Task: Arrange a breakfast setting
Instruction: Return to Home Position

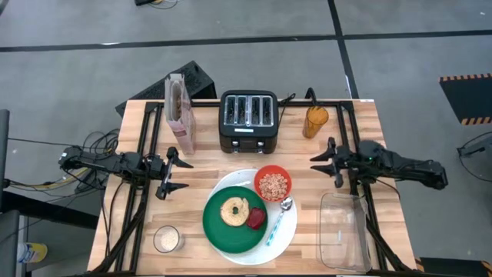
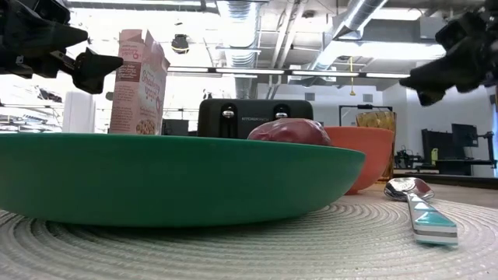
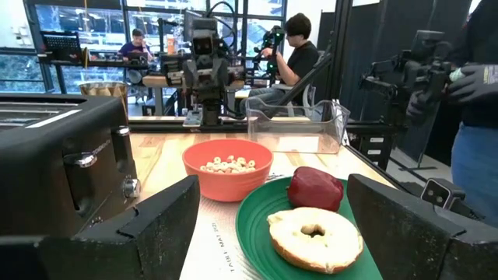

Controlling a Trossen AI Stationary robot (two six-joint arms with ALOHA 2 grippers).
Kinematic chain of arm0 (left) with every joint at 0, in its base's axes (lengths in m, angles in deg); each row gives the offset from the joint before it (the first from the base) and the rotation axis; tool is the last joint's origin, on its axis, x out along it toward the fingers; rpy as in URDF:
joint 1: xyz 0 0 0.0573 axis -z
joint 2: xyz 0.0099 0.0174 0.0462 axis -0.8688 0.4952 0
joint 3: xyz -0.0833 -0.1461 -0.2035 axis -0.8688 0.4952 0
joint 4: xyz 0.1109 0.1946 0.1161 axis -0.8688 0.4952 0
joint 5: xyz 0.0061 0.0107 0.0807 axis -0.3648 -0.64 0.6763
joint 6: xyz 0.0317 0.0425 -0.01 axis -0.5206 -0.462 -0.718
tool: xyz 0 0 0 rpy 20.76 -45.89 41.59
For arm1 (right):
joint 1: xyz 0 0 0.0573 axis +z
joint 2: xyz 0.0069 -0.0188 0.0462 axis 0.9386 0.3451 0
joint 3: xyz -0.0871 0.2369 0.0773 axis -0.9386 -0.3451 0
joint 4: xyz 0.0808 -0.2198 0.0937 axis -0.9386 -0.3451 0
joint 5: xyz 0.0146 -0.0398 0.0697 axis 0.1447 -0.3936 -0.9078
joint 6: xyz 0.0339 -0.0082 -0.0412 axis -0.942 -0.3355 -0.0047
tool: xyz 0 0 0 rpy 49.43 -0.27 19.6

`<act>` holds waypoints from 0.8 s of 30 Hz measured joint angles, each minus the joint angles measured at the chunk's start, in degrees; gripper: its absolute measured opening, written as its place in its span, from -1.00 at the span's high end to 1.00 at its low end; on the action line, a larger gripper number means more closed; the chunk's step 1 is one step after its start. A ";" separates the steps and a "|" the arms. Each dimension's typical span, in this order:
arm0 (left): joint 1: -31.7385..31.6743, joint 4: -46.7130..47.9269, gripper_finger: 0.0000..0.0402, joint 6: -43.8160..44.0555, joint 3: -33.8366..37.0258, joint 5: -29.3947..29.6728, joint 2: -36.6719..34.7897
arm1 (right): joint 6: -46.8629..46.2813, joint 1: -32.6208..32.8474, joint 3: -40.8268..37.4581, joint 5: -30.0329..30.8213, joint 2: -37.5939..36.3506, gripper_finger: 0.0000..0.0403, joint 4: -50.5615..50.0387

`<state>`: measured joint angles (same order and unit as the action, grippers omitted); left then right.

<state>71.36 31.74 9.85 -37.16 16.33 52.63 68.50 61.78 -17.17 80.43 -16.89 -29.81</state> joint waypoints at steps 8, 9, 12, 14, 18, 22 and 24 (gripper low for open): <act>0.01 0.02 -0.55 0.00 -0.01 0.02 0.02 | 3.65 -0.10 -2.15 1.90 0.19 0.25 -2.73; 0.02 0.03 -0.55 0.00 0.00 0.04 0.02 | 4.30 -0.10 -2.15 2.14 0.48 0.25 -2.76; 0.01 0.02 -0.55 0.00 -0.02 0.13 0.02 | 4.74 -0.09 -2.13 3.80 0.70 0.25 -3.00; 0.02 0.02 -0.55 0.00 -0.02 0.15 0.02 | 4.73 -0.09 -2.13 4.42 0.67 0.25 -3.06; 0.00 0.03 -0.55 0.00 -0.02 0.28 0.02 | 2.83 -0.09 -2.15 4.47 0.69 0.25 -3.14; 0.01 0.03 -0.55 0.00 -0.02 0.28 0.02 | -1.47 -0.09 -2.15 4.47 0.70 0.25 -3.18; 0.02 0.01 -0.55 0.00 -0.02 0.28 0.02 | -6.54 -0.07 -2.18 4.47 0.70 0.25 -3.15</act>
<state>71.38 31.75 9.85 -37.18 16.62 52.66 61.96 61.71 -19.35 84.90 -16.19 -32.97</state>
